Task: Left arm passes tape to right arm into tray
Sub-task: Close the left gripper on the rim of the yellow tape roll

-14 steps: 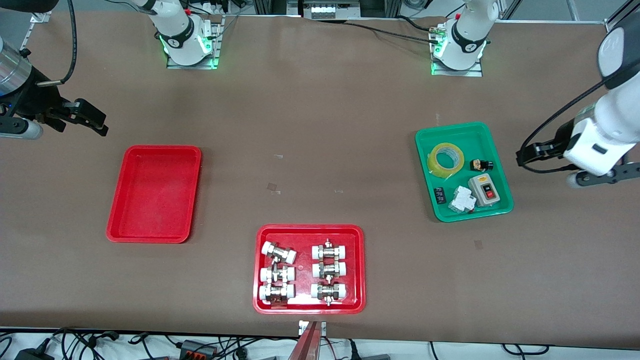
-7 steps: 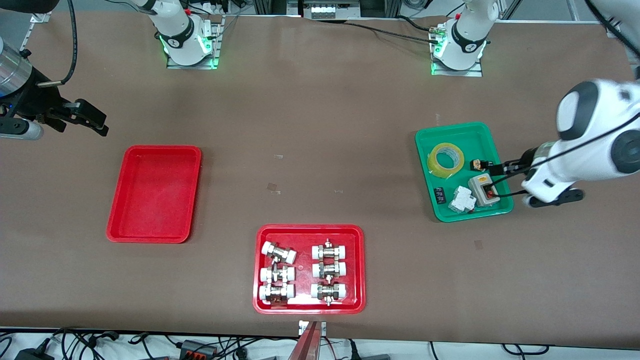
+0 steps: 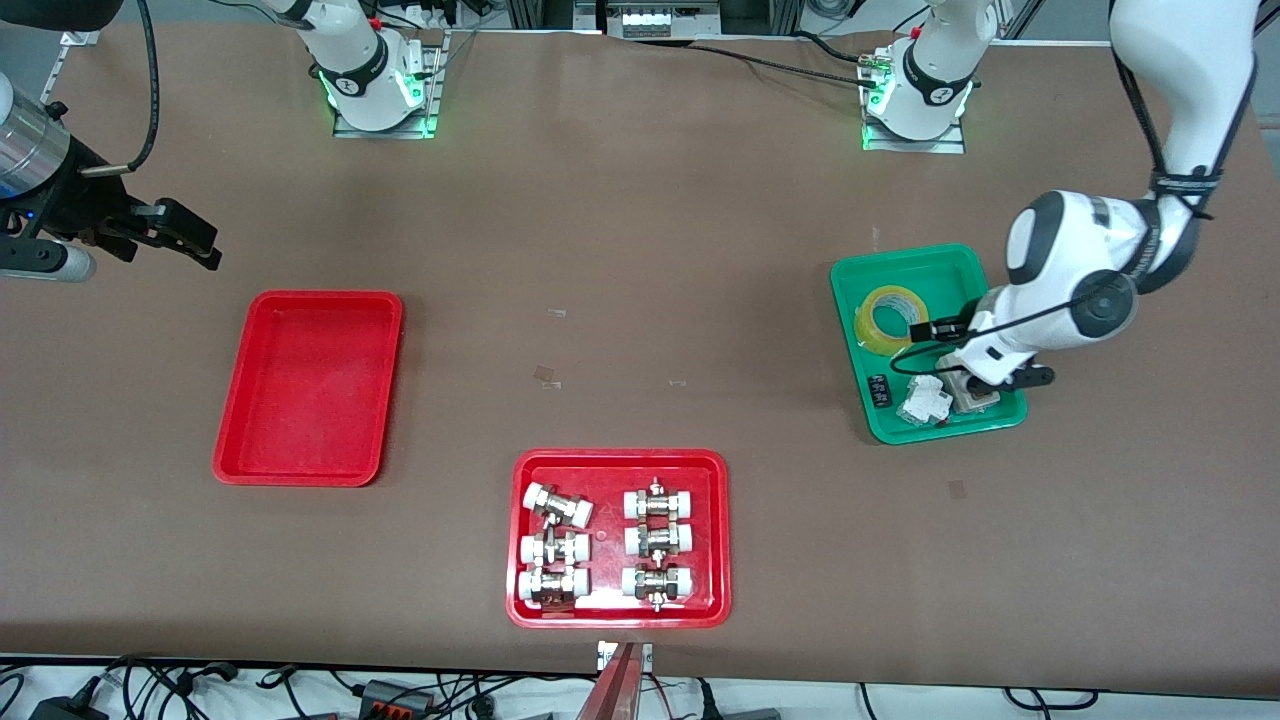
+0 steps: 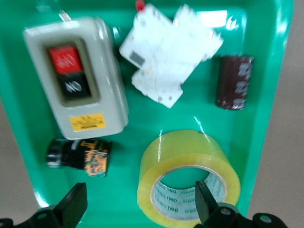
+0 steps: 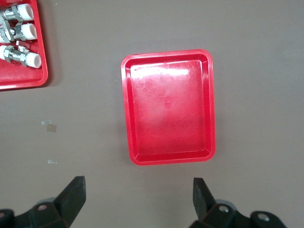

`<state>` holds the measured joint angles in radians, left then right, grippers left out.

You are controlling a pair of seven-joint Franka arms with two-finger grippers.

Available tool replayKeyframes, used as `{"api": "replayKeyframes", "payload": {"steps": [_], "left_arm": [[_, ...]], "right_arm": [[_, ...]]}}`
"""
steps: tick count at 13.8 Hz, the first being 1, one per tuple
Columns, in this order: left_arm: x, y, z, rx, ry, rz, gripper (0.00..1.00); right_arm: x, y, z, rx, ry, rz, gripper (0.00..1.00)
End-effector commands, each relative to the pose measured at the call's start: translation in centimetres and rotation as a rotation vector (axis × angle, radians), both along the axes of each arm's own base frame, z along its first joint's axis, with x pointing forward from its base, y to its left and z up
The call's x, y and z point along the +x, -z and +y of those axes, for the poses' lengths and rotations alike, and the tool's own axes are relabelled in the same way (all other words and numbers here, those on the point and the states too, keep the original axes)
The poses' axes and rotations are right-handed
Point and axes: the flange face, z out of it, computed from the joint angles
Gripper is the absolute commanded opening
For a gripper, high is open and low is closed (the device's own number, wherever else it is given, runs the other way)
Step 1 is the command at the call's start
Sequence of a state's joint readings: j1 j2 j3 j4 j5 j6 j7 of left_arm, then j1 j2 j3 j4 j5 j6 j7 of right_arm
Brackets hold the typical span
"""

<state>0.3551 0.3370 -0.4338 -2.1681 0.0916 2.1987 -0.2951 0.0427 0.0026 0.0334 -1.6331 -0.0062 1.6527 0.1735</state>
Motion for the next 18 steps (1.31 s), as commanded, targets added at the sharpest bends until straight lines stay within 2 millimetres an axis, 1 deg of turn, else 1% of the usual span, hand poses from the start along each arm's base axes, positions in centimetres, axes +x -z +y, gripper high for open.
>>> {"api": "replayKeyframes", "payload": {"steps": [1, 3, 5, 7, 9, 11, 14, 15, 17, 18], "left_arm": [[-2.2, 1.1, -0.1, -0.005, -0.014, -0.019, 1.0], [-2.6, 1.4, -0.8, 0.002, -0.03, -0.012, 1.0], [-2.6, 1.7, -1.4, -0.001, -0.024, -0.025, 1.0], [-2.7, 2.2, -1.3, -0.001, -0.021, -0.015, 0.94], [-2.9, 2.3, -1.3, 0.002, -0.016, -0.012, 0.73], [-2.8, 2.5, -1.2, 0.001, -0.016, -0.015, 0.7], [-2.7, 2.7, -1.1, -0.006, -0.009, -0.021, 0.46], [-2.8, 2.8, -1.2, -0.007, -0.007, -0.019, 0.3], [-2.8, 2.7, -1.1, -0.005, -0.008, -0.018, 0.09], [-2.8, 2.6, -1.1, -0.004, -0.008, -0.016, 0.01]], "right_arm": [[0.0, -0.6, 0.3, -0.011, 0.011, 0.005, 1.0], [0.0, -0.6, 0.3, -0.012, 0.01, 0.005, 1.0], [0.0, -0.6, 0.3, -0.012, 0.01, 0.005, 1.0], [0.0, -0.6, 0.3, -0.011, 0.01, 0.005, 1.0], [0.0, -0.6, 0.3, -0.012, 0.01, 0.005, 1.0], [0.0, -0.6, 0.3, -0.012, 0.01, 0.005, 1.0], [0.0, -0.6, 0.3, -0.012, 0.01, 0.005, 1.0], [0.0, -0.6, 0.3, -0.012, 0.01, 0.005, 1.0], [0.0, -0.5, 0.3, -0.012, 0.01, 0.007, 1.0], [0.0, -0.5, 0.3, -0.012, 0.01, 0.007, 1.0]]}}
